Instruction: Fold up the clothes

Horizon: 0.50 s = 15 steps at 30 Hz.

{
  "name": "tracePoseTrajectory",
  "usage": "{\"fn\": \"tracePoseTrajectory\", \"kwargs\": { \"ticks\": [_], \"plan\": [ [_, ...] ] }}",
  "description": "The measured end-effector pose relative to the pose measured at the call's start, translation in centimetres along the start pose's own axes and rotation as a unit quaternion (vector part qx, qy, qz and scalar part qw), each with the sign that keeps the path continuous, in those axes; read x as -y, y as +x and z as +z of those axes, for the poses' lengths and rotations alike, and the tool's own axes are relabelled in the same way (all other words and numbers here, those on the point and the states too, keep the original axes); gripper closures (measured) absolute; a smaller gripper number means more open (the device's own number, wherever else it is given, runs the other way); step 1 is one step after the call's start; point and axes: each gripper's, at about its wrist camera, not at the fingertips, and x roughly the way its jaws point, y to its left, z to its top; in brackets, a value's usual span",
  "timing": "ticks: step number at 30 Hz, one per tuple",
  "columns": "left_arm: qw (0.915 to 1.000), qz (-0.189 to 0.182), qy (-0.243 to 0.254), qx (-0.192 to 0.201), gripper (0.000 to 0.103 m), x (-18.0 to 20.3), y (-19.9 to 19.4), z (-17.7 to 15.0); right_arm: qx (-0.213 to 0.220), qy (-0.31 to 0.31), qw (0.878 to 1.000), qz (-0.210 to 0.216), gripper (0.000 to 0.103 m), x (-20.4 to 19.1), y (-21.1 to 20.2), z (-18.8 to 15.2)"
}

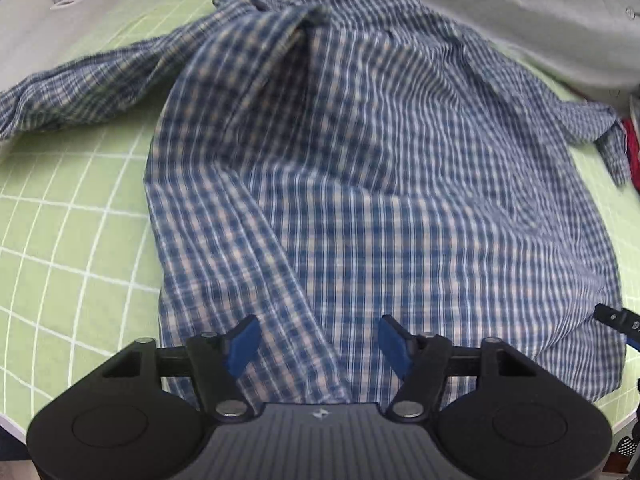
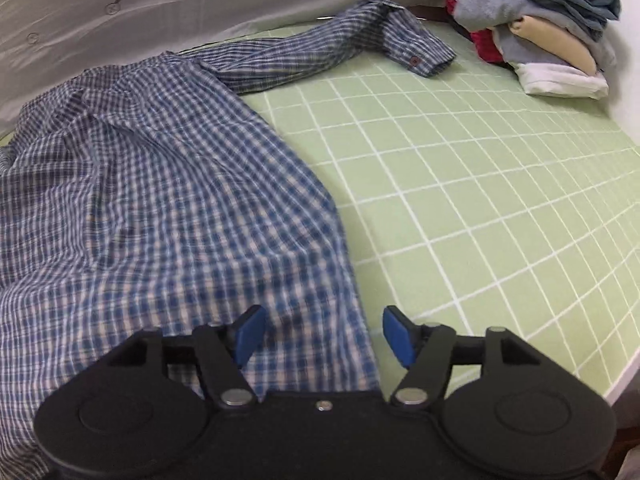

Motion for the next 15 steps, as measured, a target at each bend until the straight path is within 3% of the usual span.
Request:
{"fn": "tracePoseTrajectory", "kwargs": {
  "ticks": [3, 4, 7, 8, 9, 13, 15],
  "plan": [
    [1.0000, 0.004, -0.006, -0.001, 0.057, -0.4, 0.0, -0.3, -0.010, 0.025, 1.000, 0.002, 0.037, 1.2, 0.1, -0.4],
    [1.0000, 0.003, -0.009, -0.001, 0.061, -0.7, -0.1, -0.3, -0.014, 0.032, 0.999, 0.004, 0.041, 1.4, 0.2, -0.6],
    [0.9998, 0.002, -0.021, 0.002, 0.077, -1.6, -0.3, -0.4, -0.017, 0.034, 0.999, 0.011, 0.050, 1.6, 0.1, -1.0],
    [0.9997, 0.001, -0.026, 0.004, 0.088, -1.9, -0.4, -0.5, -0.016, 0.034, 0.999, 0.015, 0.051, 1.6, 0.0, -1.1],
    [0.9994, -0.005, -0.034, 0.005, 0.097, -2.3, -0.5, -0.7, -0.014, 0.036, 0.999, 0.020, 0.059, 1.6, -0.1, -1.1],
    [0.9978, -0.012, -0.062, 0.019, 0.101, -3.8, -1.1, -1.3, -0.003, 0.022, 0.999, 0.033, 0.091, 1.1, -0.4, -1.3],
    [0.9969, -0.008, -0.071, 0.032, 0.102, -4.6, -1.8, -1.4, 0.003, 0.021, 0.999, 0.031, 0.098, 1.1, -0.8, -1.4]
  ]
}}
